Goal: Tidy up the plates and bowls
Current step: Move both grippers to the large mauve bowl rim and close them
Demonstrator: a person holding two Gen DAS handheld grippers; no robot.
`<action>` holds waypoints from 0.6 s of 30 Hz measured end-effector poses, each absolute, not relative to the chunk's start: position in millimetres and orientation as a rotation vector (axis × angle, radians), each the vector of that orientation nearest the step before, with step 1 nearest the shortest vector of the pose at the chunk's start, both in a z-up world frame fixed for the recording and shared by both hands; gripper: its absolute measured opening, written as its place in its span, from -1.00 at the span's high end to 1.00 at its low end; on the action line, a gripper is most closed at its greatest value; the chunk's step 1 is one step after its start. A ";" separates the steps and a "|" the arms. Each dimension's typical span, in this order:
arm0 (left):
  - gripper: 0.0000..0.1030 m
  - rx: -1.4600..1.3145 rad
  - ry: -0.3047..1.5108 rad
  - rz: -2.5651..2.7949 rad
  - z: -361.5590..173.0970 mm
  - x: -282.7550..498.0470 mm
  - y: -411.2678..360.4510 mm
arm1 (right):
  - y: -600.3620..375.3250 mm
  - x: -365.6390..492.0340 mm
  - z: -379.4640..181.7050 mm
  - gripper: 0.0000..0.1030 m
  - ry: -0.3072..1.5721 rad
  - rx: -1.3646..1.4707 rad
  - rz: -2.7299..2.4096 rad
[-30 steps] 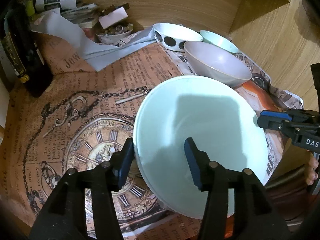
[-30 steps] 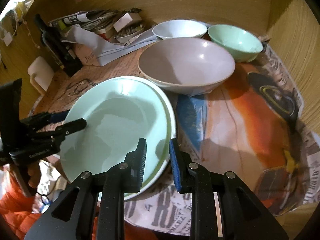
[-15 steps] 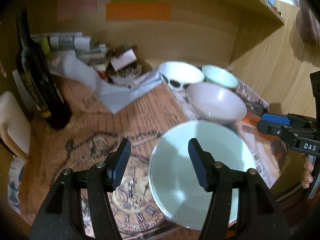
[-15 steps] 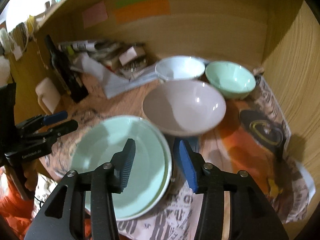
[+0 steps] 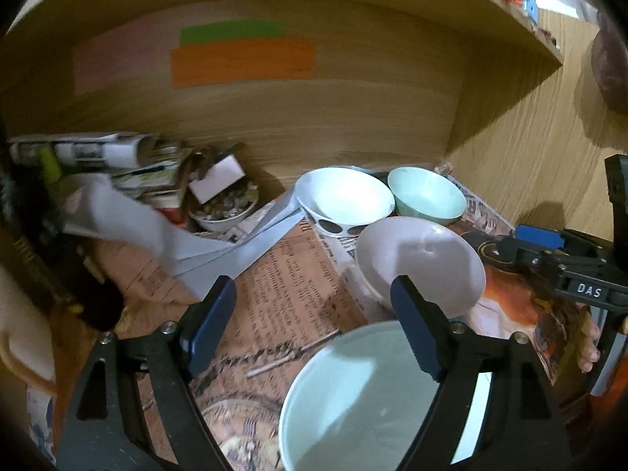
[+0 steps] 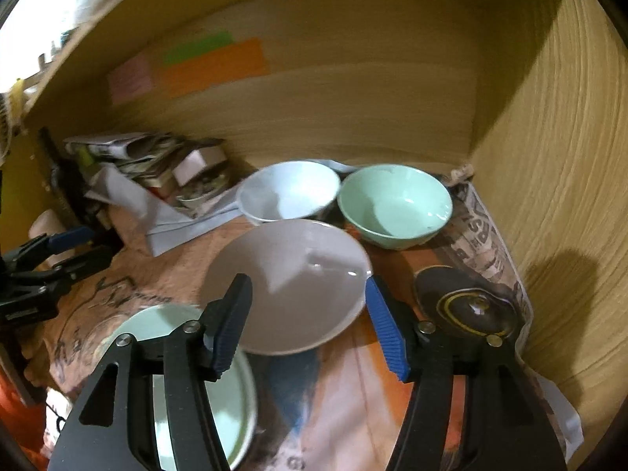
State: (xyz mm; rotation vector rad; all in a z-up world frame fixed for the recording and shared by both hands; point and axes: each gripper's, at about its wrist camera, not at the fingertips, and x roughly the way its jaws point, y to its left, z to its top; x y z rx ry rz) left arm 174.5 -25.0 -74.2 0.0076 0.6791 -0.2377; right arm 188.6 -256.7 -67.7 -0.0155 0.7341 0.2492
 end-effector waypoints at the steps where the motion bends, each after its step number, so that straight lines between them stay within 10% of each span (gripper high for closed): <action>1: -0.61 0.013 0.692 -0.248 -75.5 181.3 -29.0 | -259.5 192.5 -69.0 -0.10 0.741 -0.014 0.239; 18: -0.52 0.066 0.894 -0.349 -120.5 264.0 -75.1 | -280.6 247.8 -111.9 -0.31 0.854 0.033 0.180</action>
